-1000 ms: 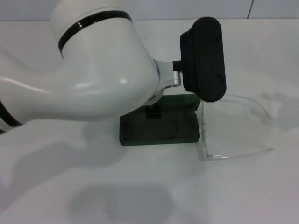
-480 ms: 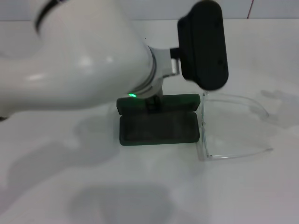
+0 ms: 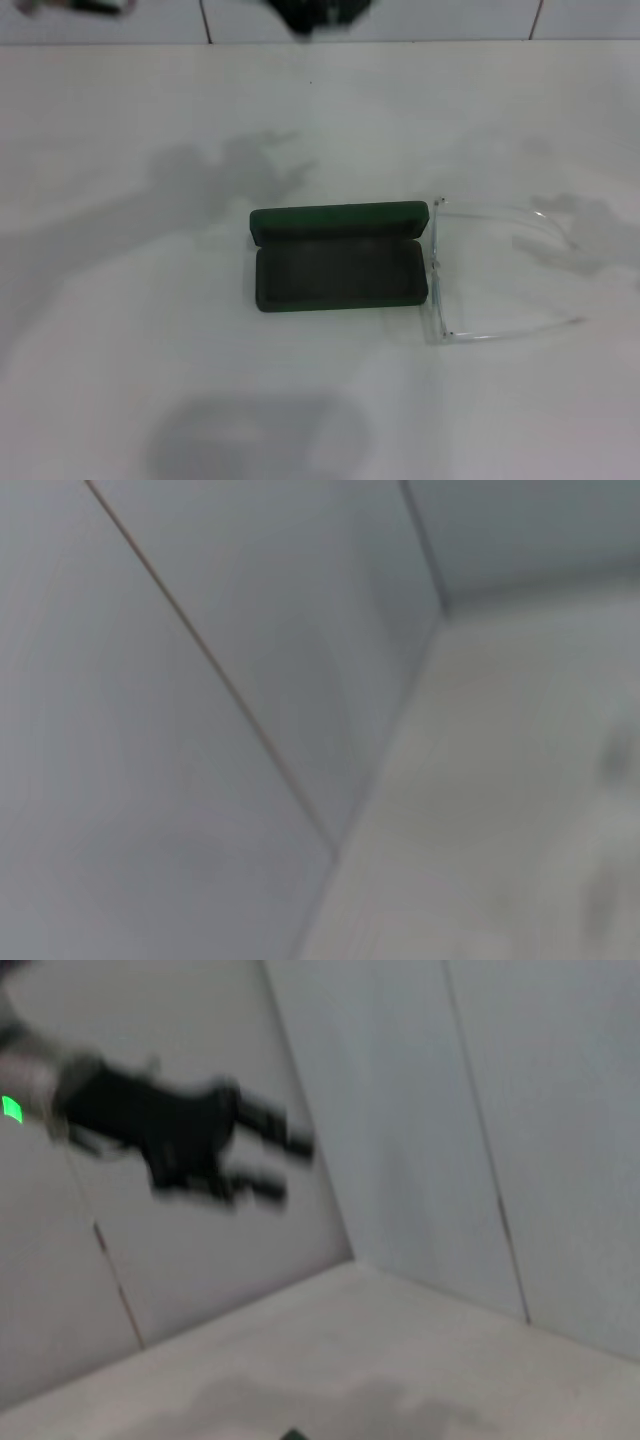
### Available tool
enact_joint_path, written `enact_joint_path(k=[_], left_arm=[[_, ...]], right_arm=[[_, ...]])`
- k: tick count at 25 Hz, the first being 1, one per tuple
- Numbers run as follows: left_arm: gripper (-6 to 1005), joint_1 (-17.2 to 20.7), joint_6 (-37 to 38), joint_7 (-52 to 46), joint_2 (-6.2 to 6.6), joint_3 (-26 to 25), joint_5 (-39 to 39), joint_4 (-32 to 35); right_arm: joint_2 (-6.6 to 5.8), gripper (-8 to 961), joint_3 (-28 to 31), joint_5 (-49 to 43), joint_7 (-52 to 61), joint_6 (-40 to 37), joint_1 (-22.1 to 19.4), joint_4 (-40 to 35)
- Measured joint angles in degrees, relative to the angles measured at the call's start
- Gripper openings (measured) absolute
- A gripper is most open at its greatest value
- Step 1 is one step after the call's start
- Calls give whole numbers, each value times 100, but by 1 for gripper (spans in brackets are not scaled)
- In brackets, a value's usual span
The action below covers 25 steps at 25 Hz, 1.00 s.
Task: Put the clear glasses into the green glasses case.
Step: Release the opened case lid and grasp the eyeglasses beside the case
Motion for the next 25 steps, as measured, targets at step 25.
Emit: enact_joint_path(k=[25], left_arm=[[115,661,3384,3748,1169,-3362,-6166,-5414]], right_arm=[[595,669,-3343,-3269,5706,169,2120,-2473]])
